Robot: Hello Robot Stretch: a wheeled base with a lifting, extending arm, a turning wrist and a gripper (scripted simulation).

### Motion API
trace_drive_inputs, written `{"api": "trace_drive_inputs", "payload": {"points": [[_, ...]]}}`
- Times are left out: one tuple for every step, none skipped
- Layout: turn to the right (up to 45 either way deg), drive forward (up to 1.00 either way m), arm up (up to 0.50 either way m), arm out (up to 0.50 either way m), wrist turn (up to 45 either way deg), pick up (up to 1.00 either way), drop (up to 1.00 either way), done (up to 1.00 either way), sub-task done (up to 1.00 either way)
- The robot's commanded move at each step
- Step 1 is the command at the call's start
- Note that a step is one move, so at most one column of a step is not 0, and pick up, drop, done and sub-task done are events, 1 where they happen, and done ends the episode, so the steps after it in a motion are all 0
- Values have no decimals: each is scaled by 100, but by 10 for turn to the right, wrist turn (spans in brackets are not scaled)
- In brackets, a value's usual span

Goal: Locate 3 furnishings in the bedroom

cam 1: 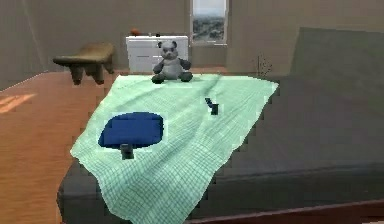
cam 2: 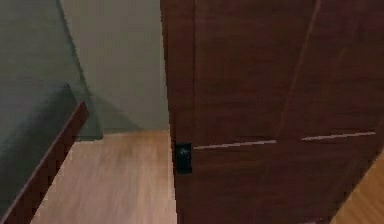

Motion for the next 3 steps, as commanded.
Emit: {"api": "trace_drive_inputs", "payload": {"points": [[120,0,0,0,0,0,0,0,0],[0,0,0,0,0,0,0,0,100],[-450,0,0,0,0,0,0,0,0]]}}
